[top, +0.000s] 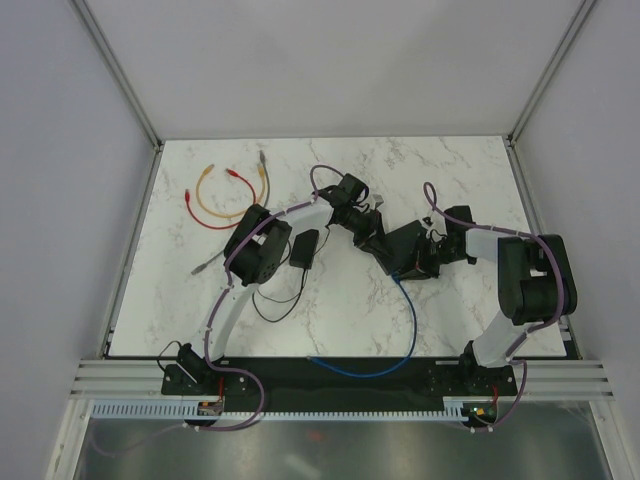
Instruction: Pull the plug from the switch port
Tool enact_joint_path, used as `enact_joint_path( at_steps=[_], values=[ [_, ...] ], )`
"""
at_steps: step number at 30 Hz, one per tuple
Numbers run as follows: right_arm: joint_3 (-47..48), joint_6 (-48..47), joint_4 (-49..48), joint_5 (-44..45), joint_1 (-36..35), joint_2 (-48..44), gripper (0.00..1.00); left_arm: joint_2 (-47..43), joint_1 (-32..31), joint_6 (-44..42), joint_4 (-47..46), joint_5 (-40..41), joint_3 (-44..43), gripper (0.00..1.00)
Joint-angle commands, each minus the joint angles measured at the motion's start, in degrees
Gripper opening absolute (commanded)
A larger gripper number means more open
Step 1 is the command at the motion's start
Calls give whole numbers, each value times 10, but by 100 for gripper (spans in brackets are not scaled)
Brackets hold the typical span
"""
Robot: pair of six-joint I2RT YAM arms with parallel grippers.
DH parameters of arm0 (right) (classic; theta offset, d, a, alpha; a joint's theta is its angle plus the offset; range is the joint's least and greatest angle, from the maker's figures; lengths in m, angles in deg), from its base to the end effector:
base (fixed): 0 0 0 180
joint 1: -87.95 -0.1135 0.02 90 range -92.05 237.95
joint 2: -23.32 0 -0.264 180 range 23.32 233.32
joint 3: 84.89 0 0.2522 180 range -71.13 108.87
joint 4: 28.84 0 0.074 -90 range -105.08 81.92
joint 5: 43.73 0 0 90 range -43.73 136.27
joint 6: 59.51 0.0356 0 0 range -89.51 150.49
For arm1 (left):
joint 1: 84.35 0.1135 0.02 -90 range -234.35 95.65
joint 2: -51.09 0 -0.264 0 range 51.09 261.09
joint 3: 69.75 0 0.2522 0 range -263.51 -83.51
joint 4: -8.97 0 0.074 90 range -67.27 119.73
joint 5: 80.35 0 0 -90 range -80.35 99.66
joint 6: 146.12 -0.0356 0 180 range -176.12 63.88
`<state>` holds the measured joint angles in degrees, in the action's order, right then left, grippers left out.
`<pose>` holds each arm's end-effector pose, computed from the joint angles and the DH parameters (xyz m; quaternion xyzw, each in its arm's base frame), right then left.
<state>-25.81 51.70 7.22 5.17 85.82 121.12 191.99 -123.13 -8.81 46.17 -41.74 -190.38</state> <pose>0.2780 0.0338 0.1200 0.1080 0.9230 0.3658 0.0511 0.3826 -0.3431 0.1115 -0.0568 -0.8717 0.4765 0.0997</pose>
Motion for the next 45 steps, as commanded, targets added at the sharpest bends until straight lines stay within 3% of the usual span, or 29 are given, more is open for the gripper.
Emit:
enact_joint_path(
  at_steps=[1, 4, 14, 22, 25, 45],
  values=[
    [-16, -14, 42, 65, 6, -5, 13, 20, -5, -32, 15, 15, 3, 21],
    [-12, -10, 26, 48, 12, -11, 25, 17, -6, -37, 16, 11, 10, 21],
    [-47, 20, -37, -14, 18, -25, 33, 18, -6, -39, 15, 7, 6, 21],
    [-79, 57, -90, -58, 63, -47, 36, 22, -6, -39, 13, -1, 5, 21],
    [-92, 73, -121, -83, 63, -38, 43, 24, -6, -40, 13, -5, 4, 21],
    [-84, 90, -169, -88, 30, 11, 36, 34, -6, -34, 12, -11, -13, 20]
  ],
)
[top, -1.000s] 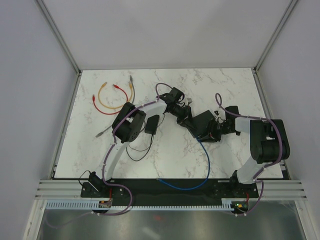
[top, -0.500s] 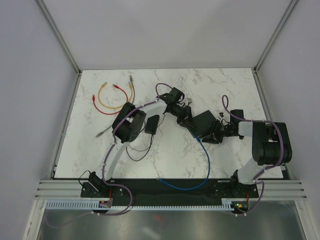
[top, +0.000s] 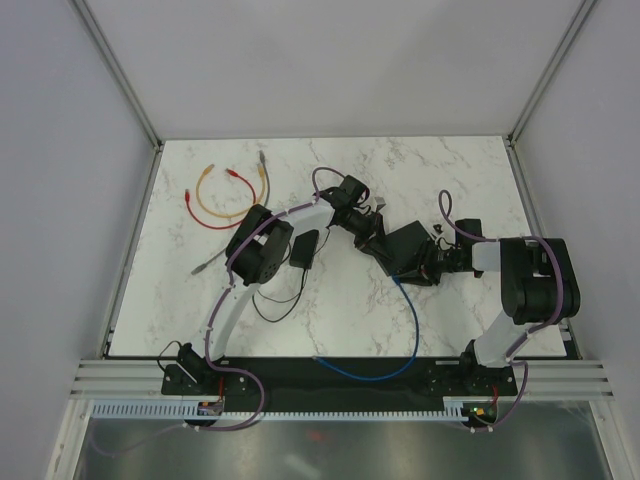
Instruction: Pull the plug from the switch port
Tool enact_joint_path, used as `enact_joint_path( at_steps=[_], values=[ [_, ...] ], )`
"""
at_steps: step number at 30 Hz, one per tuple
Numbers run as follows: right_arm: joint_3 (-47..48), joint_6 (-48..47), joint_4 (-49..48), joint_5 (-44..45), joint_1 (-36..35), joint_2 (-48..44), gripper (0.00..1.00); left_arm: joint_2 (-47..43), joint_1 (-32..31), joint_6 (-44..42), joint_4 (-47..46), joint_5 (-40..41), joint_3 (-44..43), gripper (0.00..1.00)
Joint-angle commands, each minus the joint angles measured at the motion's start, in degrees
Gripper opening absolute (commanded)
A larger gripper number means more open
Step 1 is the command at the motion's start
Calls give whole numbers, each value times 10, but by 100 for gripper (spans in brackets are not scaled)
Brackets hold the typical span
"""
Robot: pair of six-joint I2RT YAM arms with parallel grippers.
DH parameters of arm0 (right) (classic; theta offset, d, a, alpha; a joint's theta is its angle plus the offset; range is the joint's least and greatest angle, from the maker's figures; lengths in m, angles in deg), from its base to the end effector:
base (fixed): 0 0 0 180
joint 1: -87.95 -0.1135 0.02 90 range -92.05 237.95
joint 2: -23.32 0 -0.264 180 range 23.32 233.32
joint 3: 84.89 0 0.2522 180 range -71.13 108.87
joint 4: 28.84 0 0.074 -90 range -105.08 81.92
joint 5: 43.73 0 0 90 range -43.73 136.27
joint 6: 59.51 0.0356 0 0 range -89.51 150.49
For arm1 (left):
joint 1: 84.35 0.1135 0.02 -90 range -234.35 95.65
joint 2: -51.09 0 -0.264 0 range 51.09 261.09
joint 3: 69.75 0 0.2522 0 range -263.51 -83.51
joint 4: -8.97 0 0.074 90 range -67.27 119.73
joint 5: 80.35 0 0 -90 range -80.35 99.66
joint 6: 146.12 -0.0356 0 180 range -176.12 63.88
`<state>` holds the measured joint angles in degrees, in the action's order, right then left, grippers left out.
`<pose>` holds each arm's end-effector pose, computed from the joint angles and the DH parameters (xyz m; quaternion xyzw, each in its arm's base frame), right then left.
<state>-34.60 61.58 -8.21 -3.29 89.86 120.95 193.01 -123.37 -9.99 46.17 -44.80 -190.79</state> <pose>0.2631 0.0183 0.0997 0.1763 0.8772 0.4418 0.0642 0.3807 -0.3458 0.1061 -0.0725 -0.8611 0.4893 0.1175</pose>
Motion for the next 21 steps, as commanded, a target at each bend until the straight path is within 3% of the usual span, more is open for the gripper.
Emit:
enact_joint_path(
  at_steps=[1, 11, 21],
  values=[
    [4, -10, -13, -1, -10, 12, 36, 25, -3, -22, 13, 21, -8, 20],
    [-4, -9, -23, -7, -10, 6, 40, 26, -6, -23, 13, 18, -6, 20],
    [6, -42, 11, 46, -16, 18, 41, 27, -9, -20, 13, 19, -5, 19]
  ],
)
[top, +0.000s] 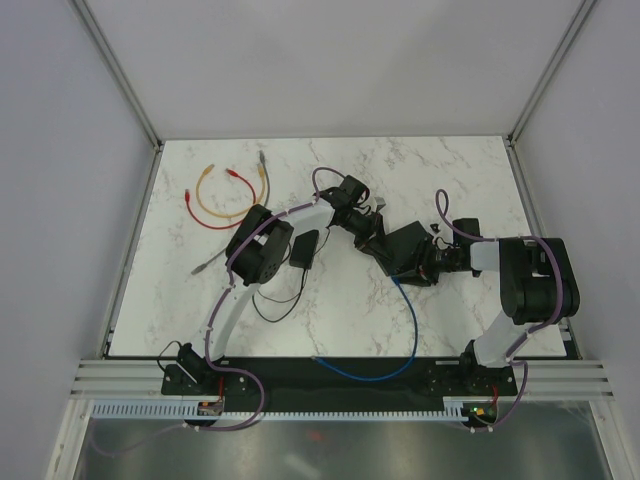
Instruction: Pull the plug from the switch port
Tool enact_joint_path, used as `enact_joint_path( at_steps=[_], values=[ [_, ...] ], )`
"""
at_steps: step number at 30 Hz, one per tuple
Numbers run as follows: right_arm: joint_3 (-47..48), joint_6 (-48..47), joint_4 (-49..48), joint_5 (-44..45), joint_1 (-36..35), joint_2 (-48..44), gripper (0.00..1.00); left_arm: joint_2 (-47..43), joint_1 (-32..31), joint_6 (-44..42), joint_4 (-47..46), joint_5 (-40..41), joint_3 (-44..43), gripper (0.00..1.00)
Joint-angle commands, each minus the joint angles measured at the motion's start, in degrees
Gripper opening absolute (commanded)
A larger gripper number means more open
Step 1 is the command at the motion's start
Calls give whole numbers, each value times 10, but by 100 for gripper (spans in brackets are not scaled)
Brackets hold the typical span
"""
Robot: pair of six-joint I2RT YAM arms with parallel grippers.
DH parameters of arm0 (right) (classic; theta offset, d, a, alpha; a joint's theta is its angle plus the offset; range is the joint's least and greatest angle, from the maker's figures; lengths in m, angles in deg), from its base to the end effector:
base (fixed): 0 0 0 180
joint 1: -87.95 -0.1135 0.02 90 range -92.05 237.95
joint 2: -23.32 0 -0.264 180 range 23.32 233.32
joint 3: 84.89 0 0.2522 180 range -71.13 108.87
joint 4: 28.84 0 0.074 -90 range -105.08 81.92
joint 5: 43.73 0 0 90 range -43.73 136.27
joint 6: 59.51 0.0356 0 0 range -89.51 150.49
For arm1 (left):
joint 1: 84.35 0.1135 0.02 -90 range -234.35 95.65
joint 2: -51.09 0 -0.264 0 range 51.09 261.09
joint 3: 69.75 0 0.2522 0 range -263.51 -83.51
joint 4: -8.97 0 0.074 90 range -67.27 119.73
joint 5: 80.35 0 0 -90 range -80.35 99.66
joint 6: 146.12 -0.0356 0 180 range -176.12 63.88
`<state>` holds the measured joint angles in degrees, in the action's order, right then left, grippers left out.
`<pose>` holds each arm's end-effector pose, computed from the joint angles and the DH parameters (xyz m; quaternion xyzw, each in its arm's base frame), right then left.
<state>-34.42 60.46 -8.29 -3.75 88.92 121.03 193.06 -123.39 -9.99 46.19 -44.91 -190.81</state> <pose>0.2637 0.0228 0.1003 0.1587 0.8788 0.4453 0.0651 0.3806 -0.3460 0.1058 -0.0728 -0.8608 0.4896 0.1186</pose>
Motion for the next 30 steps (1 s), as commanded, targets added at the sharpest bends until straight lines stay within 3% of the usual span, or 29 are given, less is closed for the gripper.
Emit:
enact_joint_path(
  at_steps=[1, 11, 20, 30],
  values=[
    [5, -31, 11, 57, -7, 19, 40, 27, -9, -20, 12, 20, -4, 19],
    [16, -26, 17, 80, -21, 40, 28, 22, -10, -20, 11, 29, 7, 19],
    [42, -33, 65, 107, -33, 40, 1, 27, -13, -14, 8, 25, 13, 18],
    [49, -75, 170, 143, -48, 19, 0, 40, -12, -5, 3, 21, 5, 18]
  ],
)
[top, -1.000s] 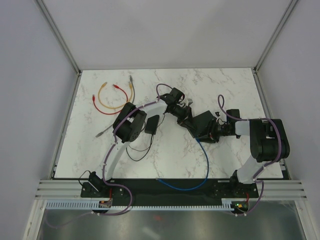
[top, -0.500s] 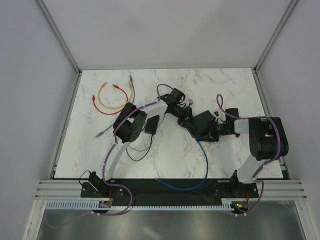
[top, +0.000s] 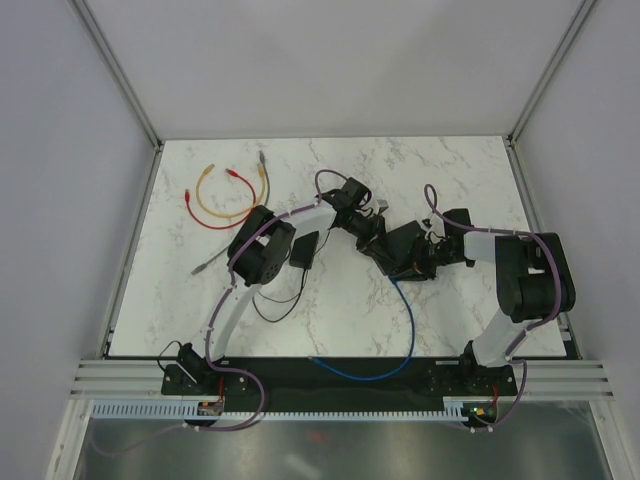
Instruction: Pull the plug from the switch port
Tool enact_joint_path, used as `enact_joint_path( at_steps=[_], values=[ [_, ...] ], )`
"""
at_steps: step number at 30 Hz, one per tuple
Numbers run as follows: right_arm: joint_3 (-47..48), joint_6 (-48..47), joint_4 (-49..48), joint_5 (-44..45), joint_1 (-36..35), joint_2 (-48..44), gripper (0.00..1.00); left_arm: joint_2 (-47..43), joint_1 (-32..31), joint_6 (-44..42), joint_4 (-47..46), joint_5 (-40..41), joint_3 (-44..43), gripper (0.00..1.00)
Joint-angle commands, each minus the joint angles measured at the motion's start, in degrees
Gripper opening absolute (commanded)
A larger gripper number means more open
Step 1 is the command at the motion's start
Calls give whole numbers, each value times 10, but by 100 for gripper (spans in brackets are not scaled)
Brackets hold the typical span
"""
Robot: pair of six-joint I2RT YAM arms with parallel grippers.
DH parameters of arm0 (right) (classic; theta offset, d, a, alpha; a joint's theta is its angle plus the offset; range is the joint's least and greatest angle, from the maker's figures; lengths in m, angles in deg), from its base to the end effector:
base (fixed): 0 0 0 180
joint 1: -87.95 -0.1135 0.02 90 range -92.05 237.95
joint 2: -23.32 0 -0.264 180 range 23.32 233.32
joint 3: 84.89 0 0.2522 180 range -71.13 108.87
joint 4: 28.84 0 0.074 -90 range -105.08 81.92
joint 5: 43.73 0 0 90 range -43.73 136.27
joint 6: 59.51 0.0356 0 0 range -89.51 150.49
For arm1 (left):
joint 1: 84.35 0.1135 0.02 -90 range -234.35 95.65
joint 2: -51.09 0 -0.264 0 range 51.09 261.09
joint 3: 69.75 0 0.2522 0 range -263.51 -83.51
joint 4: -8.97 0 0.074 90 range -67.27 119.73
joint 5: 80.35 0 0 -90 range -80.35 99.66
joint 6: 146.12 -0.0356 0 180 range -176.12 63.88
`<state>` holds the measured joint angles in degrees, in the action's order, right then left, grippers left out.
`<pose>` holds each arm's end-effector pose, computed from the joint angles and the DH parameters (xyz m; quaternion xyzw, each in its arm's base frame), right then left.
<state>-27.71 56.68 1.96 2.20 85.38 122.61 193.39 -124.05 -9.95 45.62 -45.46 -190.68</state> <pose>0.2776 0.0372 0.1097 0.1330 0.9087 0.3936 0.0413 0.3766 -0.3506 0.1030 -0.0791 -0.8581 0.4919 0.1241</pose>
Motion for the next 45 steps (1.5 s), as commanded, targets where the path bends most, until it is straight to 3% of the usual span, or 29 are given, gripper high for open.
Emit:
enact_joint_path(
  at_steps=[1, 13, 19, 24, 30, 34, 37, 45],
  values=[
    [-22, -40, 77, 83, -14, -2, 0, 38, -6, -4, 7, 26, 1, 18],
    [-31, -49, 118, 36, 10, -116, 0, 26, -5, -19, 2, 28, -6, 18],
    [-2, -62, 159, 33, 17, -160, 0, -54, 6, -75, -19, 67, 8, 36],
    [35, -59, 185, 36, 19, -167, 0, -179, 21, -143, -43, 103, 56, 50],
    [133, -36, 218, 40, 19, -149, 0, -363, 23, -181, -187, 92, 240, 71],
    [192, -6, 225, 28, 13, -127, 0, -401, 11, -212, -203, 14, 293, 78],
    [228, 14, 223, 24, 4, -124, 0, -416, -9, -240, -192, 3, 310, 79],
    [314, 77, 224, 26, -8, -136, 0, -419, -68, -334, -79, 68, 305, 79]
  ],
)
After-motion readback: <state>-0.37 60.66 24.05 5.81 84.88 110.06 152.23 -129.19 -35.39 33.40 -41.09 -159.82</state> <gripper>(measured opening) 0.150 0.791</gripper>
